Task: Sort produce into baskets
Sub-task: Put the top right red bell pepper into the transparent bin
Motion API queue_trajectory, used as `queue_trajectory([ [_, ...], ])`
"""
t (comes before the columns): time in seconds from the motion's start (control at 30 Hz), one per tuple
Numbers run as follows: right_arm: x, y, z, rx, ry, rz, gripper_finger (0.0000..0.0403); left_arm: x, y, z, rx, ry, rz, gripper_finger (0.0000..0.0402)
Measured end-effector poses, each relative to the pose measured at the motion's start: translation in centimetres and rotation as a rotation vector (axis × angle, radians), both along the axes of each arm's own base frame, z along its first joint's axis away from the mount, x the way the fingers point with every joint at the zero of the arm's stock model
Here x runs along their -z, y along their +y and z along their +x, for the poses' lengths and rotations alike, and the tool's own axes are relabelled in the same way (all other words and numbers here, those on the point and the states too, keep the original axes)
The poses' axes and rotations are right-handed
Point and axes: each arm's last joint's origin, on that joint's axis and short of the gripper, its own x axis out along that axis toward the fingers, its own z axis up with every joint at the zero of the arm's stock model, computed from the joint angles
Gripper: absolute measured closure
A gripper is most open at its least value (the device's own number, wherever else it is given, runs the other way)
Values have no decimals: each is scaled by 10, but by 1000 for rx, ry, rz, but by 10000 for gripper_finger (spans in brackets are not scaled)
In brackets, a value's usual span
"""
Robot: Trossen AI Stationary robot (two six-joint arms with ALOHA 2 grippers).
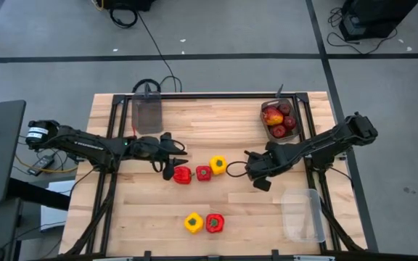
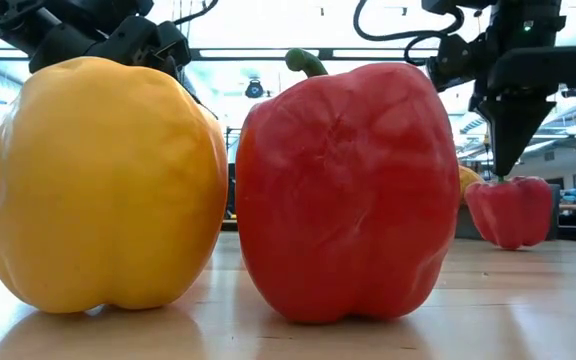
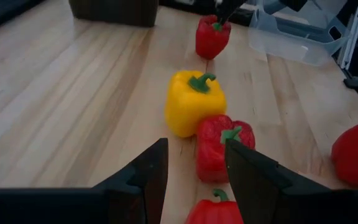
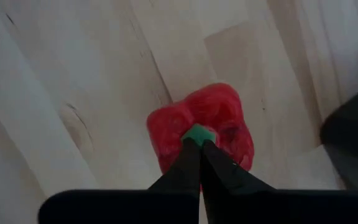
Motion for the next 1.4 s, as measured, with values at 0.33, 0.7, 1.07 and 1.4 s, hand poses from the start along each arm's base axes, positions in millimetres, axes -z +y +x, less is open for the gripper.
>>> queue_trajectory([
  [0.33,-47,8,-18,211,-148,80,401,-6,0,2,21,-58,55,239],
  [0.7,-115,41,-60,241,-193,239,402,-6,0,4,20,-76,54,239],
  [1.07,-113,87,-113,435,-127,222,402,4,0,12,8,-54,56,239],
  [1.4,-89,127,-126,614,-104,104,403,12,0,18,23,-49,45,239],
])
